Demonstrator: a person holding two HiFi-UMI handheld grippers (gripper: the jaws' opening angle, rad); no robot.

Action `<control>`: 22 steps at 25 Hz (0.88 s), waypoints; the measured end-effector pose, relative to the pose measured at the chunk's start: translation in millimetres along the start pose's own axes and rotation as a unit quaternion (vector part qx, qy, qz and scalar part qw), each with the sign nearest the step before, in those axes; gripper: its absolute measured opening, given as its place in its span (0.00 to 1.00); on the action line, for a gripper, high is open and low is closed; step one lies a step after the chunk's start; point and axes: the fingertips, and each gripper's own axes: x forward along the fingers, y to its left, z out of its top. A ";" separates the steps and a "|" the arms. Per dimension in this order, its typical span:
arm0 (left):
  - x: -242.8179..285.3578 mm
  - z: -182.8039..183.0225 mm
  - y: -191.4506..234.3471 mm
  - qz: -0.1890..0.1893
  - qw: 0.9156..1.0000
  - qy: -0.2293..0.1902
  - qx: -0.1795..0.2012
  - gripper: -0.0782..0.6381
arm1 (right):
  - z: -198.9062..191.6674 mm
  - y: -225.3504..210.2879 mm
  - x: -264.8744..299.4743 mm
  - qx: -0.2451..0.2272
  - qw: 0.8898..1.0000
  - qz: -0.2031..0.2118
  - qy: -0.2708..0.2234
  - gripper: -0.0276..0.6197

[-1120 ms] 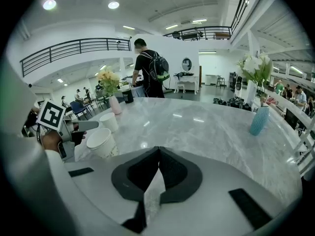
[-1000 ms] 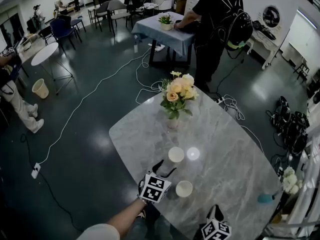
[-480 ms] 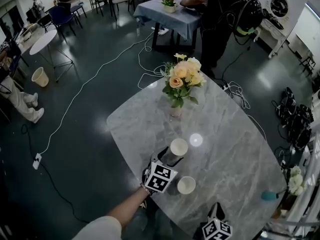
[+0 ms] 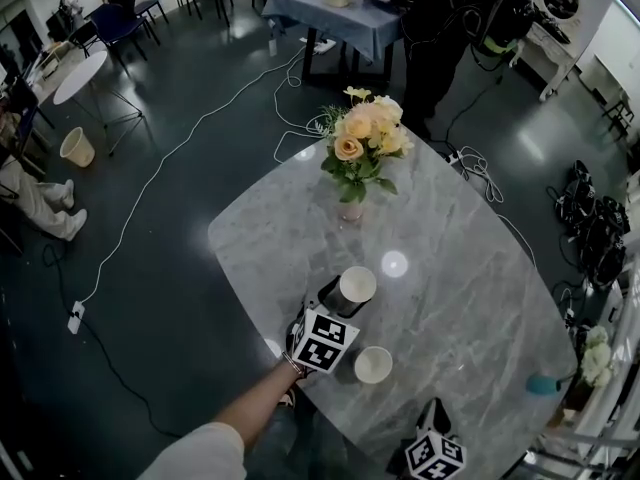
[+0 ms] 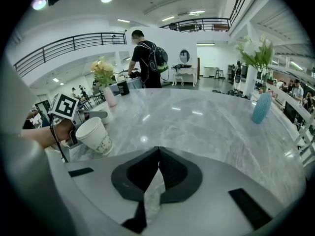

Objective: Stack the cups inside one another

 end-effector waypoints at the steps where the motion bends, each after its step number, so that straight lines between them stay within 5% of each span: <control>1: 0.2 0.4 -0.2 -0.001 1.000 -0.001 0.002 0.56 | -0.5 -0.3 0.0 0.000 1.000 0.000 0.001 0.05; 22: -16.7 16.6 1.0 0.006 0.999 -0.027 0.017 0.52 | 8.0 -2.2 0.1 -0.005 1.000 0.004 -0.008 0.05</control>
